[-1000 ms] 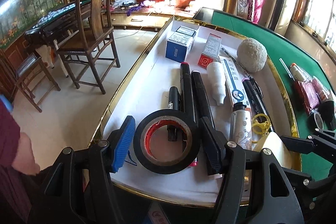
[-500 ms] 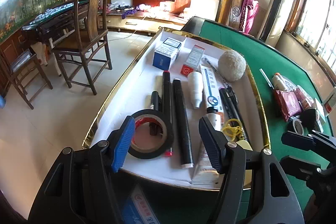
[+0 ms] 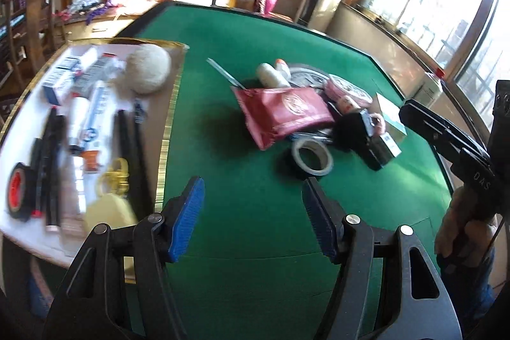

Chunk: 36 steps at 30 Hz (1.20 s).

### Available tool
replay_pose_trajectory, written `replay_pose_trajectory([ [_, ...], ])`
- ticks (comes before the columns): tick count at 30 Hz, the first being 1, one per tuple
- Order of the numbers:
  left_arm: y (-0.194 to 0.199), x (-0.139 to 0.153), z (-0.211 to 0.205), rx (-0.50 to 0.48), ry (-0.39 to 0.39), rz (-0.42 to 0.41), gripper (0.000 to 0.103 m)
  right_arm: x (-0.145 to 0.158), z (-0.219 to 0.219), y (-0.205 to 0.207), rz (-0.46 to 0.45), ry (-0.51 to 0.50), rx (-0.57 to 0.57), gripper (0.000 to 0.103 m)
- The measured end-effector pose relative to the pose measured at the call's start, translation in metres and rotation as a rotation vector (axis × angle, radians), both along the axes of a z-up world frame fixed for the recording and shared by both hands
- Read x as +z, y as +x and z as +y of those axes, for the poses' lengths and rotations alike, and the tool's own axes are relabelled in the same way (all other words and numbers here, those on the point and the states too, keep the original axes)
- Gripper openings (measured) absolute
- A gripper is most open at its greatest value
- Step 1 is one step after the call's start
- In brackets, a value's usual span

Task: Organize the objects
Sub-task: 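Move both open tools back toward the pile of items, then grasp the grey tape roll with the left tool while the right tool grasps the black case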

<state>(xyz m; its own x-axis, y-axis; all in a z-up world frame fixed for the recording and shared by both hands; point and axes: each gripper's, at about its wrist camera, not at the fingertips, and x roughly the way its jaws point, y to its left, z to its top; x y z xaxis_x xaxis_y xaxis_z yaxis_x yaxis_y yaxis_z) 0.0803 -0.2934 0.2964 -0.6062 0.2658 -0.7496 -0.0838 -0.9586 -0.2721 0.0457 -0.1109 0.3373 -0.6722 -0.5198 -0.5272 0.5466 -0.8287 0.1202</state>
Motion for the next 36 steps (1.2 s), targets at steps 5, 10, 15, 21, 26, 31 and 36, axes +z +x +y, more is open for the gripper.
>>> replay_pose_trajectory([
  [5, -0.038, -0.023, 0.057, -0.061, 0.020, -0.077, 0.068, -0.007, 0.056, -0.013, -0.045, -0.069, -0.063, 0.054],
  [10, -0.057, -0.038, 0.082, -0.036, -0.048, -0.103, 0.077, -0.007, 0.081, -0.022, -0.143, -0.196, -0.065, 0.054],
  [15, -0.072, -0.045, 0.091, -0.012, -0.096, -0.100, 0.077, -0.004, 0.090, -0.019, -0.153, -0.243, -0.051, 0.054],
  [21, -0.089, -0.058, 0.110, 0.002, -0.240, -0.079, 0.078, -0.013, 0.093, -0.026, -0.218, -0.271, -0.044, 0.054],
  [26, -0.081, -0.058, 0.096, 0.015, -0.267, -0.019, 0.059, -0.019, 0.091, -0.029, -0.195, -0.206, -0.078, 0.054],
  [31, -0.067, -0.060, 0.061, 0.028, -0.256, -0.009, 0.058, -0.034, 0.070, -0.032, -0.162, -0.062, -0.079, 0.054],
  [36, -0.061, -0.059, 0.043, 0.033, -0.224, 0.001, 0.058, -0.045, 0.045, -0.045, -0.118, 0.066, -0.084, 0.054],
])
